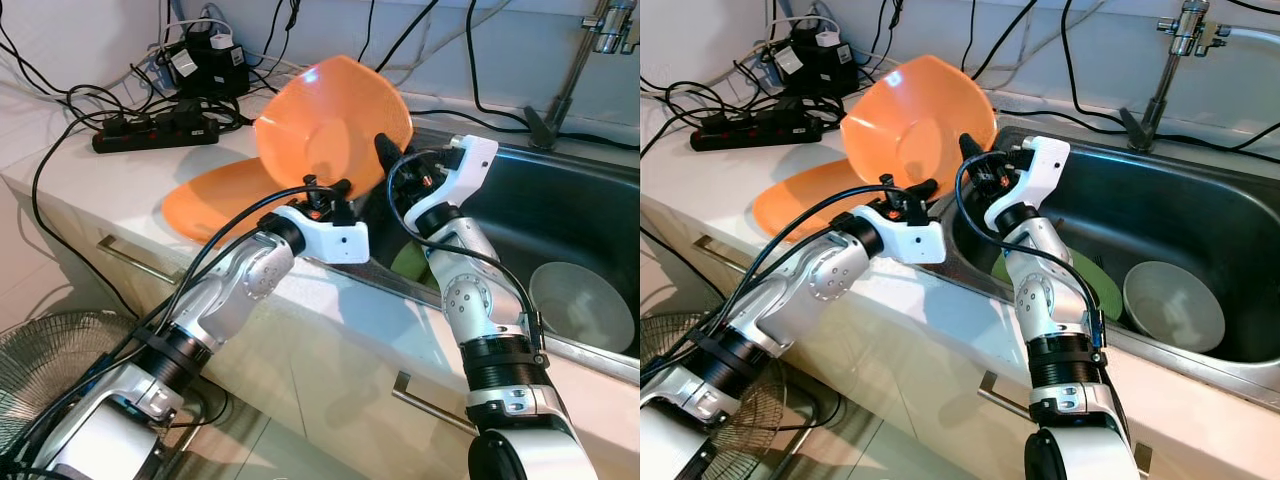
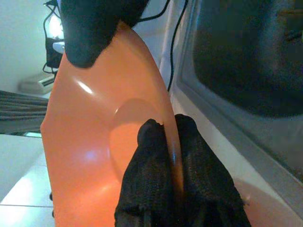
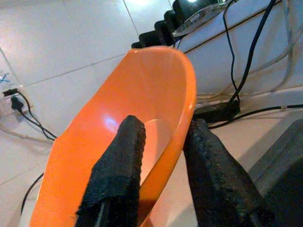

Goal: Kitchen organization

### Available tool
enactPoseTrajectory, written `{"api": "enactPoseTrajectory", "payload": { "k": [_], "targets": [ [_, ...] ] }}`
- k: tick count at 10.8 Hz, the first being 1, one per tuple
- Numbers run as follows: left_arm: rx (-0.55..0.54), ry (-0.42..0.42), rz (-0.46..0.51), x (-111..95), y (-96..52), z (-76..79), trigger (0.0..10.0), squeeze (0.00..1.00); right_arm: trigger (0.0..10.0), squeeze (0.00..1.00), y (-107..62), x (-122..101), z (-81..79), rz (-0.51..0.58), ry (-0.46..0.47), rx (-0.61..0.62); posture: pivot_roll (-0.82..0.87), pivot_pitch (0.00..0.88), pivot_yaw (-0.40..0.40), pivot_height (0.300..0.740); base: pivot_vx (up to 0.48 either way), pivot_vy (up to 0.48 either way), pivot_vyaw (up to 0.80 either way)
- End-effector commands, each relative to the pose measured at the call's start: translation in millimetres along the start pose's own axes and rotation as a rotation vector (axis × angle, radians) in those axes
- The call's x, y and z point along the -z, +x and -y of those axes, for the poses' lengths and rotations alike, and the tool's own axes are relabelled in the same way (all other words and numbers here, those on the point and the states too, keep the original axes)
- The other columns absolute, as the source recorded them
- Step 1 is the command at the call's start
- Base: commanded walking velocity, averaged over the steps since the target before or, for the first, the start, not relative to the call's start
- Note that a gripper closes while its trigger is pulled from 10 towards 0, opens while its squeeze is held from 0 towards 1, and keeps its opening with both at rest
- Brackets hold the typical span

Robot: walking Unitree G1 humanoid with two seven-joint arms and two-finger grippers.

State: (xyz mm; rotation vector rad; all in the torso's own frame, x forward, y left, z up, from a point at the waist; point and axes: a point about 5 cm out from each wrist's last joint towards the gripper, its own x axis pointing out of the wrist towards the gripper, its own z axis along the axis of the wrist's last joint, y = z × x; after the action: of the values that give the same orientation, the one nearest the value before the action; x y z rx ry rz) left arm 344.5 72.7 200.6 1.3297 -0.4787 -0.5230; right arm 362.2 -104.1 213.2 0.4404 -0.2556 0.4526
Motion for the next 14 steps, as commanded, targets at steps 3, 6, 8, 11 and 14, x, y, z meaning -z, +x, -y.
{"api": "enactPoseTrajectory", "payload": {
  "k": [3,6,8,11,14],
  "targets": [
    [-0.066,0.029,0.05,-7.3,-1.0,-14.0,10.0,0.0,0.0,0.0,4.0,-1.7,-3.2,-0.012,-0.025,-0.02,0.15,0.0,0.073,0.74,0.0,0.0,0.0],
    [-0.066,0.05,0.05,-6.4,-1.6,-14.2,10.0,0.0,0.0,0.0,4.8,0.3,-5.0,-0.026,-0.029,-0.038,0.15,0.0,0.07,0.74,0.0,0.0,0.0],
    [-0.058,0.076,0.056,-6.7,-1.6,-14.6,10.0,0.0,0.0,0.0,5.6,3.7,-10.0,-0.048,-0.031,-0.069,0.15,0.0,0.066,0.74,0.0,0.0,0.0],
    [-0.016,0.179,0.096,-6.4,-4.8,-12.9,10.0,0.0,10.0,0.0,6.6,13.8,-17.1,-0.131,-0.068,-0.115,0.16,0.0,0.062,0.74,0.0,0.0,0.0],
    [0.023,0.226,0.124,-4.4,-8.9,-7.9,10.0,0.0,10.0,0.0,5.7,17.8,-19.0,-0.173,-0.084,-0.137,0.16,0.0,0.058,0.74,0.0,0.0,0.0]
  ]
}}
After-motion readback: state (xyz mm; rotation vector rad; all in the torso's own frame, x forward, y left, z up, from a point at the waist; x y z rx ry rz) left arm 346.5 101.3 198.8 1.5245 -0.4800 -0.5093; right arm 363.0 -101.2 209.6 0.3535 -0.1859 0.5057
